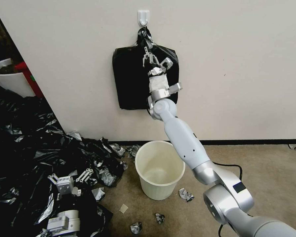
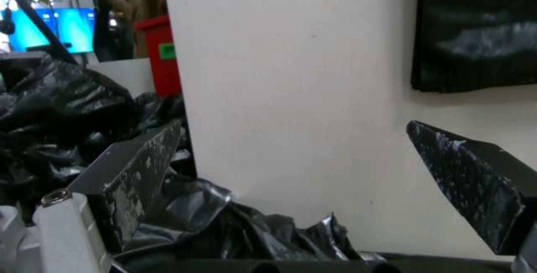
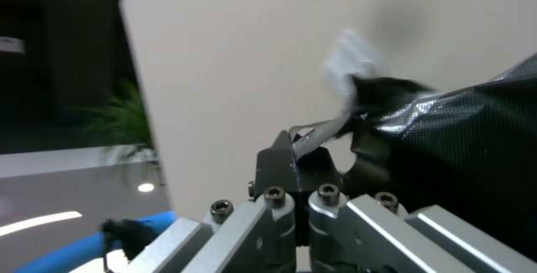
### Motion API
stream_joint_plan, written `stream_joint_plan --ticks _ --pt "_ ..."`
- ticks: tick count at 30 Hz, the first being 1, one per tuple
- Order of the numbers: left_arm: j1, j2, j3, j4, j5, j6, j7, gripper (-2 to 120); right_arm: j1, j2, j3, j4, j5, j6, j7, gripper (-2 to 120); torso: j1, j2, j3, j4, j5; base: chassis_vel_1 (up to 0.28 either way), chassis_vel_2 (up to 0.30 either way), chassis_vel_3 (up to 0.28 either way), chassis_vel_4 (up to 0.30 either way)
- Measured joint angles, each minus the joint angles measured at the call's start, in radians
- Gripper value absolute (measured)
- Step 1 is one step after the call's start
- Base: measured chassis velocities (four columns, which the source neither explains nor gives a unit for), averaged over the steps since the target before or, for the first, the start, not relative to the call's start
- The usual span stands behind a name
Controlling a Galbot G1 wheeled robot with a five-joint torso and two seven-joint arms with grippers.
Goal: Place a trash bag onto the trash bin.
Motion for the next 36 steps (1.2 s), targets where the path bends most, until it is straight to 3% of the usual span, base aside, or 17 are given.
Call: stream_joint_plan --ticks 12,17,29,36 --pt "-0.010 0.009 -0.014 0.036 -0.006 -0.025 -0.016 100 -0.149 0.000 0.004 0.114 0.060 -0.058 -0.378 0 0.000 0.000 0.000 0.0000 0.0000 0.000 0.000 0.000 0.000" --pt "-0.018 0.010 -0.013 0.048 -0.007 -0.029 -0.017 100 -0.250 0.000 0.004 0.158 0.062 -0.081 -0.487 0 0.000 0.000 0.000 0.0000 0.0000 0.000 0.000 0.000 0.000" --pt "-0.032 0.016 -0.009 0.064 -0.008 -0.033 -0.017 100 -0.459 -0.085 -0.010 0.279 0.005 -0.122 -0.642 0 0.000 0.000 0.000 0.0000 0.0001 0.000 0.000 0.000 0.000" --pt "-0.033 0.017 -0.004 0.063 -0.008 -0.033 -0.017 100 -0.503 -0.106 0.002 0.283 -0.047 -0.119 -0.656 0 0.000 0.000 0.000 -0.0001 0.0001 0.000 0.000 0.000 0.000"
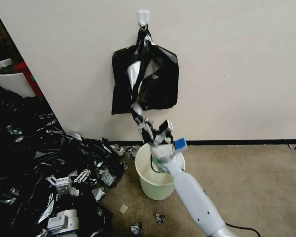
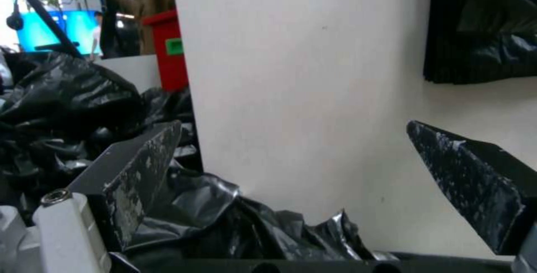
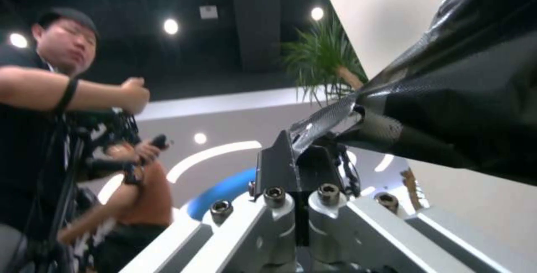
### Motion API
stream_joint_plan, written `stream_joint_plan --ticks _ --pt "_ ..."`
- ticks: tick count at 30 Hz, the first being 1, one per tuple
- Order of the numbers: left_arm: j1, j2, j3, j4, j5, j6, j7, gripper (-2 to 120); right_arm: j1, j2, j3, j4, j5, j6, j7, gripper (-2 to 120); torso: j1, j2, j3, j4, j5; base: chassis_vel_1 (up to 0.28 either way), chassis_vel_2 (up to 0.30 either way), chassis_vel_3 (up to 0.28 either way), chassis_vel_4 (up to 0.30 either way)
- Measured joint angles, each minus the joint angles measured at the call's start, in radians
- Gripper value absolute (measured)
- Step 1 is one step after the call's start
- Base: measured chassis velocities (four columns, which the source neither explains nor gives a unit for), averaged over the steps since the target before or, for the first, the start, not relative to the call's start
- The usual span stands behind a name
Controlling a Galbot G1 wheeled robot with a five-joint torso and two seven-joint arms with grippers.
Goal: Place a trash bag onto the trash bin.
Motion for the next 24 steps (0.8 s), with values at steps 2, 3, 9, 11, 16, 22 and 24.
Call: stream_joint_plan --ticks 2,3,9,11,16,22,24 --pt "0.000 -0.001 0.001 0.000 0.000 0.000 0.000 100 -0.003 -0.002 0.005 0.000 -0.024 0.013 0.023 0 0.000 0.000 0.000 0.0000 0.0000 0.000 0.000 0.000 0.000" --pt "0.000 -0.001 0.002 -0.001 0.000 0.000 0.000 100 -0.006 -0.005 0.006 0.002 -0.040 0.025 0.058 0 0.000 0.000 0.000 0.0000 0.0000 0.000 0.000 0.000 0.000" --pt "-0.021 0.024 0.014 -0.025 -0.078 -0.021 0.004 100 -0.070 -0.041 0.016 0.061 -0.169 0.084 0.259 3 0.000 0.000 0.000 0.0003 -0.0002 0.000 0.000 0.000 0.000" --pt "-0.055 0.069 0.021 -0.061 -0.185 -0.018 0.027 100 -0.126 -0.067 0.031 0.106 -0.291 0.118 0.372 12 0.000 0.000 0.000 0.0002 -0.0002 0.000 0.000 0.000 0.000" --pt "-0.131 0.216 0.039 -0.110 -0.323 0.000 0.059 100 -0.234 -0.108 0.075 0.199 -0.488 0.200 0.547 27 0.000 0.000 0.000 -0.0002 0.0000 0.000 0.000 0.000 0.000" --pt "-0.262 0.546 0.050 -0.113 -0.424 0.027 0.105 100 -0.356 -0.168 0.153 0.376 -0.635 0.276 0.780 52 0.000 0.000 0.000 -0.0001 -0.0004 0.000 0.000 0.000 0.000" --pt "-0.326 0.637 0.055 -0.122 -0.480 0.053 0.115 100 -0.365 -0.185 0.173 0.423 -0.634 0.276 0.829 60 0.000 0.000 0.000 0.0002 -0.0003 0.000 0.000 0.000 0.000"
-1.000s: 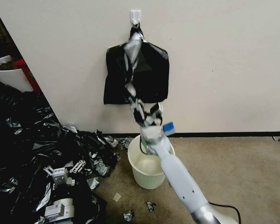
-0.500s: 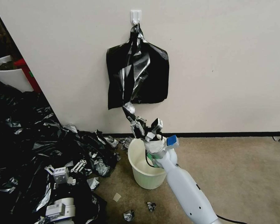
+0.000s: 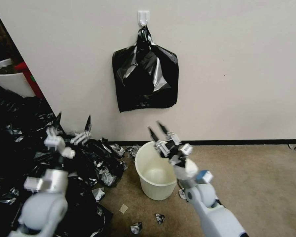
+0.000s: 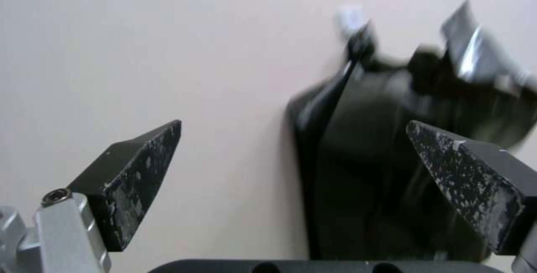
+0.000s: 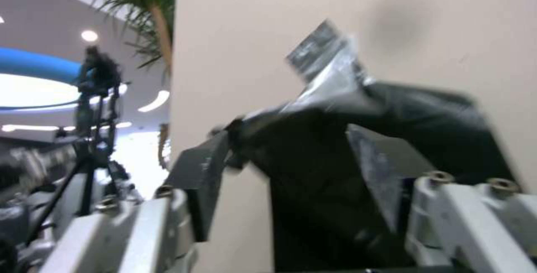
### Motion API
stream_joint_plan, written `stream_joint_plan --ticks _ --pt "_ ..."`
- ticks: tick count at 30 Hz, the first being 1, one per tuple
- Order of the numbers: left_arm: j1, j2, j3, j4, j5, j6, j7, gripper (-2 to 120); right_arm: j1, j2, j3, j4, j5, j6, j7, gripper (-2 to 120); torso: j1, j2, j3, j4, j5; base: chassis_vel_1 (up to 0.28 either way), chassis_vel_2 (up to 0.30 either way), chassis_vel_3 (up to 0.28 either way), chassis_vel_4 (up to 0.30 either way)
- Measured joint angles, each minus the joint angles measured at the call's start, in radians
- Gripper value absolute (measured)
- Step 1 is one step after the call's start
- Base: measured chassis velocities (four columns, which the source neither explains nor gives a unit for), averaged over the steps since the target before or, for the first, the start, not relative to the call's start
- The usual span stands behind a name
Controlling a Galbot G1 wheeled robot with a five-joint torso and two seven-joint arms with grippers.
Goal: Place a trash bag onto the trash bin.
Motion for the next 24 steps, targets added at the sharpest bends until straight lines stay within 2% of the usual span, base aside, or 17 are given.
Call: stream_joint_plan --ticks 1,4,5,6,8,9,10,12,13,14,16,18,19,22,24 --pt "0.000 0.000 0.000 0.000 0.000 0.000 0.000 100 0.000 0.000 0.000 0.000 0.000 0.000 0.000 60 0.000 0.000 0.000 0.0000 0.0000 0.000 0.000 0.000 0.000" --pt "-0.164 0.158 0.036 0.010 -0.101 0.066 0.005 100 -0.011 -0.013 0.013 0.028 -0.001 -0.005 0.029 76 0.000 0.000 0.000 -0.0002 0.0001 0.000 0.000 0.000 0.000" --pt "-0.164 0.158 0.036 0.010 -0.101 0.066 0.005 100 -0.011 -0.013 0.013 0.028 -0.001 -0.005 0.029 76 0.000 0.000 0.000 -0.0002 0.0001 0.000 0.000 0.000 0.000" --pt "-0.215 0.202 0.060 0.024 -0.127 0.088 0.008 100 -0.015 -0.012 0.013 0.029 -0.004 -0.005 0.031 78 0.000 0.000 0.000 0.0000 0.0003 0.000 0.000 0.000 0.000" --pt "-0.392 0.312 0.168 0.092 -0.193 0.130 0.042 100 -0.025 0.002 0.011 0.029 -0.024 -0.008 0.041 90 0.000 0.000 0.000 0.0000 -0.0002 0.000 0.000 0.000 0.000" --pt "-0.392 0.312 0.168 0.092 -0.193 0.130 0.042 100 -0.025 0.002 0.011 0.029 -0.024 -0.008 0.041 90 0.000 0.000 0.000 0.0000 -0.0002 0.000 0.000 0.000 0.000" --pt "-0.459 0.337 0.205 0.118 -0.206 0.136 0.064 100 -0.025 0.009 0.009 0.029 -0.035 -0.012 0.055 93 0.000 0.000 0.000 -0.0004 0.0001 0.000 0.000 0.000 0.000" --pt "-0.600 0.371 0.292 0.189 -0.218 0.134 0.138 100 -0.010 0.019 -0.003 0.032 -0.093 -0.050 0.149 99 0.000 0.000 0.000 -0.0007 0.0010 0.000 0.000 0.000 0.000" --pt "-0.643 0.370 0.311 0.214 -0.217 0.130 0.166 100 0.009 0.018 -0.012 0.038 -0.136 -0.085 0.220 100 0.000 0.000 0.000 -0.0006 -0.0002 0.000 0.000 0.000 0.000" --pt "-0.643 0.370 0.311 0.214 -0.217 0.130 0.166 100 0.009 0.018 -0.012 0.038 -0.136 -0.085 0.220 100 0.000 0.000 0.000 -0.0006 -0.0002 0.000 0.000 0.000 0.000" --pt "-0.666 0.343 0.294 0.220 -0.213 0.126 0.179 100 0.060 0.000 -0.039 0.046 -0.186 -0.142 0.322 100 0.000 0.000 0.000 -0.0003 0.0007 0.000 0.000 0.000 0.000" --pt "-0.620 0.293 0.247 0.201 -0.178 0.117 0.179 100 0.132 -0.034 -0.079 0.065 -0.190 -0.200 0.382 100 0.000 0.000 0.000 -0.0003 0.0006 0.000 0.000 0.000 0.000" --pt "-0.620 0.293 0.247 0.201 -0.178 0.117 0.179 100 0.132 -0.034 -0.079 0.065 -0.190 -0.200 0.382 100 0.000 0.000 0.000 -0.0003 0.0006 0.000 0.000 0.000 0.000" --pt "-0.472 0.208 0.171 0.172 -0.121 0.105 0.159 100 0.277 -0.096 -0.162 0.099 -0.108 -0.295 0.421 100 0.000 0.000 0.000 0.0000 -0.0009 0.000 0.000 0.000 0.000" --pt "-0.436 0.186 0.151 0.159 -0.116 0.105 0.148 100 0.326 -0.117 -0.193 0.106 -0.071 -0.329 0.434 100 0.000 0.000 0.000 0.0005 -0.0002 0.000 0.000 0.000 0.000"
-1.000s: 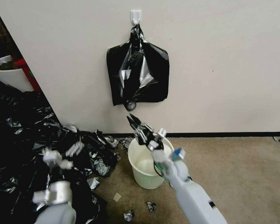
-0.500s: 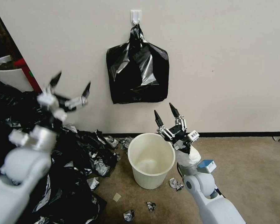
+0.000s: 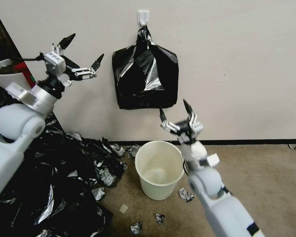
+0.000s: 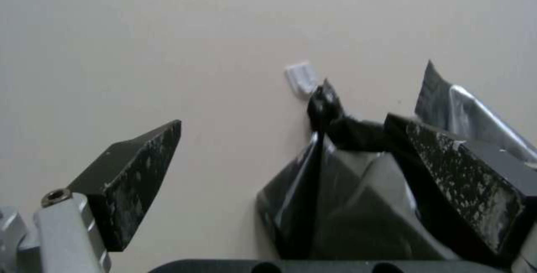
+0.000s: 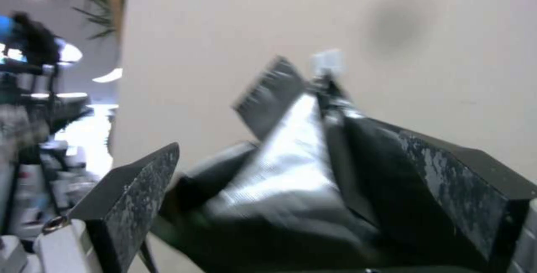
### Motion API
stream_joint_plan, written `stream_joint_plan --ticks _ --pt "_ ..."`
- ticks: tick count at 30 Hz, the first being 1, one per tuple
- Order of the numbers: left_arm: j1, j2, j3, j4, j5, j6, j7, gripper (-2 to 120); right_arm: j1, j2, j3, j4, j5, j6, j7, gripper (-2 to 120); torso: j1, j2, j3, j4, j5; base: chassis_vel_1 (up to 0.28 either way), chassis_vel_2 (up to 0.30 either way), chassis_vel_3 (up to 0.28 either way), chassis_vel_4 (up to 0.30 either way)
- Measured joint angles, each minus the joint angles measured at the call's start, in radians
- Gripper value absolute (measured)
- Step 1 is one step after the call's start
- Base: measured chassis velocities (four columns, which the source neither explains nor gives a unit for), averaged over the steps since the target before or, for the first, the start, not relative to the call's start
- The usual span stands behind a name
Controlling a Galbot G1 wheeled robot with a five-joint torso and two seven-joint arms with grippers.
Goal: Place a trash bag onto the trash bin.
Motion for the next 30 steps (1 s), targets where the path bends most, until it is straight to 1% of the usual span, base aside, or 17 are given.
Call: stream_joint_plan --ticks 3,4,5,7,8,9,12,14,15,18,20,21,25,26,27,28,30 --pt "0.055 -0.040 -0.036 -0.021 0.004 0.003 -0.021 100 0.130 -0.048 -0.085 0.008 0.080 -0.119 0.064 100 0.000 0.000 0.000 0.0000 0.0002 0.000 0.000 0.000 0.000" --pt "0.070 -0.050 -0.047 -0.022 0.005 0.003 -0.026 100 0.178 -0.062 -0.118 0.005 0.095 -0.186 0.112 100 0.000 0.000 0.000 -0.0005 0.0004 0.000 0.000 0.000 0.000" --pt "0.070 -0.050 -0.047 -0.022 0.005 0.003 -0.026 100 0.178 -0.062 -0.118 0.005 0.095 -0.186 0.112 100 0.000 0.000 0.000 -0.0005 0.0004 0.000 0.000 0.000 0.000" --pt "0.088 -0.053 -0.060 -0.022 0.007 0.004 -0.027 100 0.242 -0.075 -0.150 -0.007 0.106 -0.277 0.189 100 0.000 0.000 0.000 -0.0005 0.0005 0.000 0.000 0.000 0.000" --pt "0.096 -0.053 -0.066 -0.023 0.008 0.004 -0.027 100 0.261 -0.079 -0.157 -0.010 0.113 -0.308 0.213 100 0.000 0.000 0.000 -0.0005 0.0005 0.000 0.000 0.000 0.000" --pt "0.096 -0.053 -0.066 -0.023 0.008 0.004 -0.027 100 0.261 -0.079 -0.157 -0.010 0.113 -0.308 0.213 100 0.000 0.000 0.000 -0.0005 0.0005 0.000 0.000 0.000 0.000" --pt "0.113 -0.049 -0.080 -0.022 0.013 0.004 -0.028 100 0.292 -0.088 -0.164 0.003 0.132 -0.409 0.289 97 0.000 0.000 0.000 -0.0005 0.0005 0.000 0.000 0.000 0.000" --pt "0.114 -0.049 -0.080 -0.022 0.013 0.004 -0.028 100 0.292 -0.089 -0.164 0.004 0.133 -0.415 0.293 97 0.000 0.000 0.000 -0.0005 0.0005 0.000 0.000 0.000 0.000" --pt "0.118 -0.048 -0.084 -0.023 0.018 0.004 -0.029 100 0.294 -0.103 -0.162 0.025 0.140 -0.465 0.311 91 0.000 0.000 0.000 -0.0006 0.0006 0.000 0.000 0.000 0.000" --pt "0.119 -0.046 -0.085 -0.027 0.028 0.005 -0.032 100 0.296 -0.130 -0.161 0.069 0.177 -0.529 0.313 82 0.000 0.000 0.000 -0.0008 0.0006 0.000 0.000 0.000 0.000" --pt "0.119 -0.046 -0.085 -0.027 0.032 0.006 -0.032 100 0.300 -0.137 -0.163 0.081 0.195 -0.545 0.313 78 0.000 0.000 0.000 -0.0009 0.0006 0.000 0.000 0.000 0.000" --pt "0.119 -0.045 -0.084 -0.027 0.038 0.008 -0.032 100 0.310 -0.147 -0.170 0.102 0.232 -0.577 0.314 70 0.000 0.000 0.000 -0.0009 0.0006 0.000 0.000 0.000 0.000" --pt "0.121 -0.045 -0.080 -0.027 0.053 0.010 -0.033 100 0.359 -0.166 -0.196 0.119 0.284 -0.657 0.325 61 0.000 0.000 0.000 -0.0007 0.0006 0.000 0.000 0.000 0.000" --pt "0.122 -0.045 -0.079 -0.028 0.056 0.011 -0.033 100 0.372 -0.169 -0.202 0.115 0.286 -0.675 0.329 61 0.000 0.000 0.000 -0.0006 0.0005 0.000 0.000 0.000 0.000" --pt "0.124 -0.045 -0.079 -0.029 0.057 0.011 -0.033 100 0.382 -0.171 -0.205 0.109 0.286 -0.690 0.334 65 0.000 0.000 0.000 -0.0006 0.0005 0.000 0.000 0.000 0.000" --pt "0.124 -0.045 -0.079 -0.029 0.057 0.011 -0.033 100 0.382 -0.171 -0.205 0.109 0.286 -0.690 0.334 65 0.000 0.000 0.000 -0.0006 0.0005 0.000 0.000 0.000 0.000" --pt "0.126 -0.045 -0.080 -0.031 0.059 0.011 -0.033 100 0.398 -0.173 -0.209 0.100 0.282 -0.709 0.348 74 0.000 0.000 0.000 -0.0006 0.0006 0.000 0.000 0.000 0.000"
